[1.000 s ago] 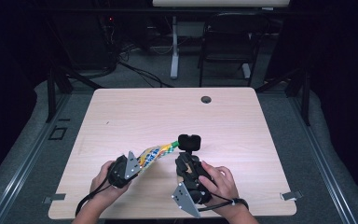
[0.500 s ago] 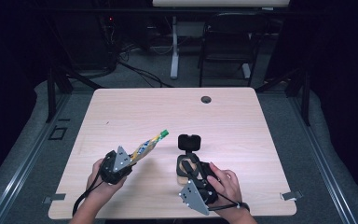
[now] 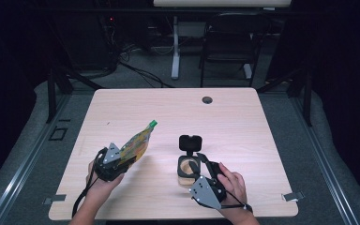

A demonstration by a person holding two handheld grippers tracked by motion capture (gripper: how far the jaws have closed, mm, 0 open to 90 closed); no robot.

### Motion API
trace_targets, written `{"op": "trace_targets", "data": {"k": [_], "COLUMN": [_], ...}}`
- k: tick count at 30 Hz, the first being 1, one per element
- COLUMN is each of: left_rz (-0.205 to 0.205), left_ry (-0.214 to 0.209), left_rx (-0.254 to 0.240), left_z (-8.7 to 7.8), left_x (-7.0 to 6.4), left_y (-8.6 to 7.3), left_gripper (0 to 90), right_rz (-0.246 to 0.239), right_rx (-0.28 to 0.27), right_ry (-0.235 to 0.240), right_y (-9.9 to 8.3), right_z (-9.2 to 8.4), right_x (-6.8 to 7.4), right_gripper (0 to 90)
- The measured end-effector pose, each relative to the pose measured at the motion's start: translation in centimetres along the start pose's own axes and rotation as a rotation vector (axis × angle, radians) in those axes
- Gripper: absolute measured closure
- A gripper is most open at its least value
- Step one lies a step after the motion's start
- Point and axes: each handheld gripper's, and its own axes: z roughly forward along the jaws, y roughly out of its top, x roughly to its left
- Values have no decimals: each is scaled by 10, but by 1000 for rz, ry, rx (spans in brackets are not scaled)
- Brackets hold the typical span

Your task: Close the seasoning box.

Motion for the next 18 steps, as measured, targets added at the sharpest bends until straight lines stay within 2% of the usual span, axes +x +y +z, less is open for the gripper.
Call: {"op": "trace_targets", "data": {"k": [6,10,13,18], "left_rz": [-84,-121,-128,-151], "left_ry": [-14,-23,-19,-19], "left_rx": [12,39,50,35], "left_z": [7,12,16,17], "left_x": [9,14,16,17], "left_y": [-9,-16,-20,-22], "left_gripper": [794,794,794,794], "right_rz": [64,73,77,85], "right_rx": [14,23,22,24], "right_ry": [12,16,17,18], "right_y": [-6,-8,-8,-9], "right_z": [2,3,3,4], "right_x": [-4,-4,-4,-4], "right_gripper": [571,567,567,566]}}
